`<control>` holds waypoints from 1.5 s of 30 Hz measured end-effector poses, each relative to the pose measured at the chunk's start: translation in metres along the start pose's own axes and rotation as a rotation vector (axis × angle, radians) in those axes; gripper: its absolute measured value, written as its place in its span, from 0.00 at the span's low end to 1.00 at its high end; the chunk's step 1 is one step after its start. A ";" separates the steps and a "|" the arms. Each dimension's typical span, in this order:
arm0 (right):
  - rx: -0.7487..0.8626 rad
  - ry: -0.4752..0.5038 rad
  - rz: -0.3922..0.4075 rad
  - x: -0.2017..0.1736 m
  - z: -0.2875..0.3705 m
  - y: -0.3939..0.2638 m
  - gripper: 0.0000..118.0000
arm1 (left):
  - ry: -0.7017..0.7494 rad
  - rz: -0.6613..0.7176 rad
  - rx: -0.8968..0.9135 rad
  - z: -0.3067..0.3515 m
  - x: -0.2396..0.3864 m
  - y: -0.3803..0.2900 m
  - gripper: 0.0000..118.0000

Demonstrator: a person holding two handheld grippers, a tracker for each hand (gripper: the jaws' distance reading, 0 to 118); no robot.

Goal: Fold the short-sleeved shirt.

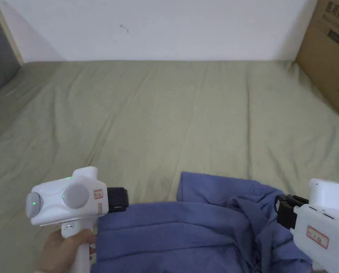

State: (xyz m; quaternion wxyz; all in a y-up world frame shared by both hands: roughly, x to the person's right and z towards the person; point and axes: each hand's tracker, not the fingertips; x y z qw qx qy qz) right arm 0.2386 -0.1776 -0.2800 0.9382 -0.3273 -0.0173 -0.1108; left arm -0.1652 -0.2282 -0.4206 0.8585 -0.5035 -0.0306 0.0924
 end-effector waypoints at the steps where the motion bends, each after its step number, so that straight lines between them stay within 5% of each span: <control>1: -0.006 -0.001 -0.002 0.002 -0.003 -0.001 0.00 | 0.007 0.023 -0.032 -0.011 -0.001 -0.002 0.75; 3: -0.020 -0.008 -0.006 0.005 -0.007 -0.004 0.00 | 0.007 0.030 -0.093 -0.027 0.001 -0.014 0.53; 5: -0.027 -0.025 -0.008 0.008 -0.009 -0.007 0.00 | 0.037 -0.014 -0.041 -0.022 0.006 -0.019 0.50; 6: -0.027 -0.038 -0.011 0.010 -0.009 -0.008 0.00 | 0.047 -0.005 -0.025 -0.015 0.008 -0.019 0.33; 7: -0.025 -0.044 -0.015 0.013 -0.009 -0.009 0.00 | 0.058 0.008 0.023 -0.005 0.011 -0.021 0.03; 16: -0.033 0.031 0.017 0.033 -0.039 0.050 0.00 | 0.055 -0.048 0.021 0.003 0.009 -0.013 0.02; 17: -0.033 0.028 0.018 0.033 -0.049 0.061 0.14 | 0.057 -0.071 0.028 0.006 0.010 -0.012 0.02; 18: -0.043 0.037 0.022 0.036 -0.061 0.073 0.53 | 0.054 -0.076 0.034 0.010 0.010 -0.011 0.02; 19: -0.098 0.068 0.035 0.038 -0.077 0.082 0.73 | 0.049 -0.075 0.035 0.008 0.006 -0.007 0.02; 20: -0.147 0.083 0.035 0.041 -0.095 0.090 0.73 | 0.037 -0.068 0.040 0.011 0.005 -0.004 0.02; 27: -0.408 0.119 0.169 0.039 -0.149 0.088 0.73 | 0.038 -0.100 0.057 0.013 0.011 0.003 0.02; 29: -0.541 0.131 0.135 0.040 -0.169 0.074 0.68 | 0.040 -0.097 0.059 0.010 0.009 0.005 0.02; 30: -0.577 0.076 0.154 0.041 -0.170 0.071 0.47 | 0.038 -0.083 0.054 0.008 0.007 0.006 0.02; 31: -0.547 0.027 0.195 0.041 -0.162 0.074 0.41 | 0.034 -0.074 0.052 0.007 0.008 0.006 0.02; 32: -0.477 0.069 0.215 0.041 -0.223 0.063 0.41 | 0.034 -0.067 0.051 0.006 0.007 0.007 0.02; 33: -0.486 0.070 0.191 0.039 -0.227 0.069 0.31 | 0.034 -0.069 0.049 0.006 0.007 0.007 0.02; 34: -0.461 0.057 0.203 0.036 -0.226 0.071 0.06 | 0.034 -0.074 0.051 0.007 0.007 0.006 0.02; 35: -0.437 0.031 0.209 0.036 -0.226 0.072 0.01 | 0.036 -0.076 0.054 0.008 0.008 0.006 0.02; 36: -0.509 0.086 0.128 0.050 -0.202 0.074 0.01 | 0.037 -0.077 0.054 0.010 0.008 0.007 0.02; 40: -0.409 0.052 0.058 0.048 -0.178 0.086 0.01 | 0.040 -0.102 0.062 0.026 0.011 0.008 0.02; 45: -0.260 0.036 0.170 0.040 -0.116 0.132 0.01 | 0.040 -0.151 0.133 0.066 0.021 0.025 0.02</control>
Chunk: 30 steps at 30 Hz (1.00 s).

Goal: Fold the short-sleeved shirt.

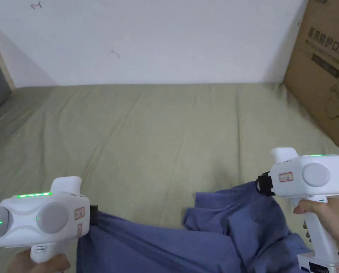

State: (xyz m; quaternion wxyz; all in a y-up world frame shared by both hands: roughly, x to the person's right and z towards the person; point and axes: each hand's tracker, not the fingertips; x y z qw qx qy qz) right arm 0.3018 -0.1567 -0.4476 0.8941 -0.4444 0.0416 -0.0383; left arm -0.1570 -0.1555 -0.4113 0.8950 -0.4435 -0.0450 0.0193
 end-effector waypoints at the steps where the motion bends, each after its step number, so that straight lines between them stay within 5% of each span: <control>1: 0.045 -0.031 0.011 0.002 0.016 0.010 0.01 | 0.008 -0.014 0.029 0.009 0.001 0.006 0.02; 14: 0.424 -0.222 -0.138 0.045 0.246 0.045 0.01 | 0.100 -0.104 0.319 0.152 -0.004 0.080 0.02; 30: 0.562 -0.203 -0.156 0.028 0.296 0.180 0.01 | 0.189 -0.108 0.479 0.210 -0.006 0.215 0.02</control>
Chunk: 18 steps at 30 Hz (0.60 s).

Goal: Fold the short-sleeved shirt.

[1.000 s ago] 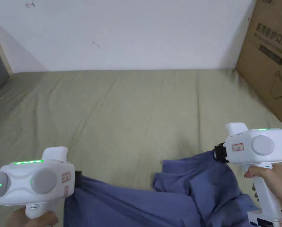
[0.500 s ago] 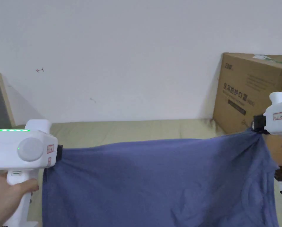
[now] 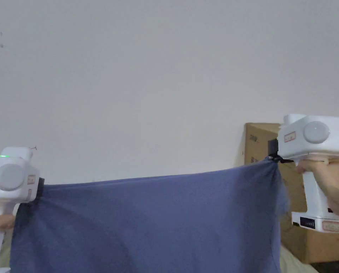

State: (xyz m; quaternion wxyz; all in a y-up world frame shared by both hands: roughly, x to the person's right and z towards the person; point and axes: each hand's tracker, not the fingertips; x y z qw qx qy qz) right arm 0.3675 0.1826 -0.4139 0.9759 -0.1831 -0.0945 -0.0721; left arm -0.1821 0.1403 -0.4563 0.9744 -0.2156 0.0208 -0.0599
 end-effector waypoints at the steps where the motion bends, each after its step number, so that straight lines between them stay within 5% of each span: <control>1: 0.016 -0.008 0.016 -0.006 -0.004 0.011 0.01 | 0.018 -0.009 0.014 -0.004 0.001 0.012 0.02; 18: 0.287 -0.009 -0.045 -0.046 -0.023 0.159 0.01 | 0.121 0.031 0.286 -0.019 -0.008 0.189 0.02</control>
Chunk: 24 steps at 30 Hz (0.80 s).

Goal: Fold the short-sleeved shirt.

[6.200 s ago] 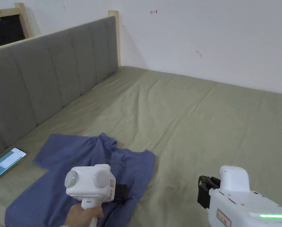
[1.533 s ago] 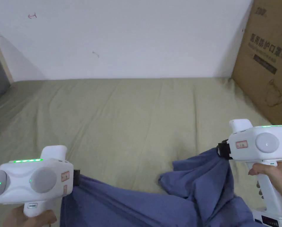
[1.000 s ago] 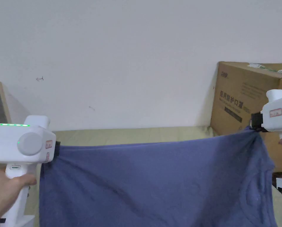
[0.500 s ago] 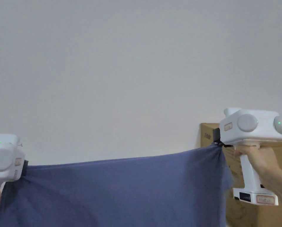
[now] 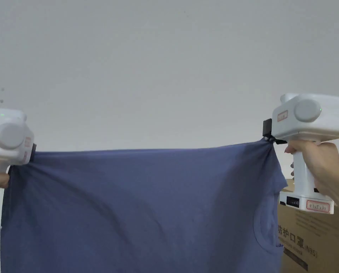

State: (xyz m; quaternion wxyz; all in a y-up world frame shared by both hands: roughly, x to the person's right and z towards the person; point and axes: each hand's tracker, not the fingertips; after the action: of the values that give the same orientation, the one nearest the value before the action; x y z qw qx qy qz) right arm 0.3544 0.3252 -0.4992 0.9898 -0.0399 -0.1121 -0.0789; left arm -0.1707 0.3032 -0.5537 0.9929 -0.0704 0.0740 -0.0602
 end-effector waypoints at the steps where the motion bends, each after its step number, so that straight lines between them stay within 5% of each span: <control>1: 0.001 0.001 -0.002 0.000 -0.002 -0.001 0.01 | 0.004 -0.011 0.001 -0.001 0.001 -0.001 0.02; 9: -0.189 -0.008 0.008 0.011 -0.057 -0.101 0.01 | 0.021 -0.108 -0.134 -0.064 0.034 -0.120 0.02; 18: -0.597 -0.079 0.008 0.044 -0.162 -0.339 0.01 | -0.012 -0.103 -0.588 -0.160 0.090 -0.370 0.02; 24: -0.832 -0.125 0.011 0.066 -0.162 -0.467 0.01 | -0.035 -0.147 -0.789 -0.176 0.100 -0.482 0.02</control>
State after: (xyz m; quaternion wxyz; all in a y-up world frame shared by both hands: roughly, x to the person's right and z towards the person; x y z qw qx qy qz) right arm 0.3756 -0.1600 -0.6126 0.8809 -0.4416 -0.1304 -0.1094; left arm -0.1522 -0.2070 -0.6681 0.8839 -0.4524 0.0695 -0.0967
